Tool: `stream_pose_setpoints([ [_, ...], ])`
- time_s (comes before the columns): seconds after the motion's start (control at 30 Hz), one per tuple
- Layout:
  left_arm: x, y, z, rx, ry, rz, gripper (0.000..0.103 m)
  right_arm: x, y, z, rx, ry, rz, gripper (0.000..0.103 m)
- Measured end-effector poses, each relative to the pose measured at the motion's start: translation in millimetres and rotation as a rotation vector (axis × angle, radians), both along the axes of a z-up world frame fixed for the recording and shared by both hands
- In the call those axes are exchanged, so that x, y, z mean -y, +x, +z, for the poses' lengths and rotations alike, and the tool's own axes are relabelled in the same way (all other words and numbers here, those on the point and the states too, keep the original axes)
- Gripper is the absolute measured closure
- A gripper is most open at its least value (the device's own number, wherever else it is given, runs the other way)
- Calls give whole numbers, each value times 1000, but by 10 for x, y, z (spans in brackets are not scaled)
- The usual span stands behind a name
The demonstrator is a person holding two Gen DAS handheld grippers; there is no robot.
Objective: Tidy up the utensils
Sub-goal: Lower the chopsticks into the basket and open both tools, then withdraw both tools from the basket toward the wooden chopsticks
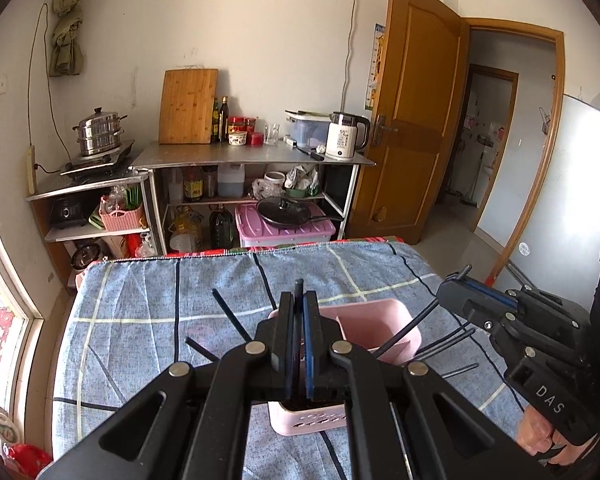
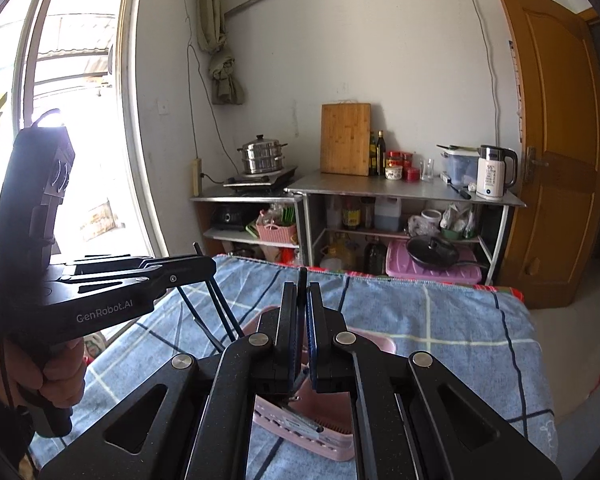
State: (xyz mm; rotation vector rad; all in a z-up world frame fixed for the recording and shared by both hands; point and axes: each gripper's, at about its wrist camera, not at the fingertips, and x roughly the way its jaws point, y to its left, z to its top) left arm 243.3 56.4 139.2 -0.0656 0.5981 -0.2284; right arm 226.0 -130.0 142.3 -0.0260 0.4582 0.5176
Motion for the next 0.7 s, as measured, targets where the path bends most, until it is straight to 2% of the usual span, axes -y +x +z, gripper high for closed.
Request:
stream_pose_setpoints([
  [0.13, -18, 23, -77, -19, -6, 9, 98, 13, 36, -121, -50, -20, 15, 99],
  [0.27, -45, -15, -56, -11, -9, 14, 95, 73, -11, -115, -52, -8, 15, 95],
  [0.33, -59, -65, -13, 5, -10, 20, 83, 112, -7, -76, -42, -1, 9, 92],
  [0.43, -92, -168, 68, 36, -20, 26, 76, 186, -66, -19, -26, 9, -2, 91],
  [0.7, -154, -592, 173, 112, -33, 46, 66, 467, -393, 59, 13, 40, -50, 91],
])
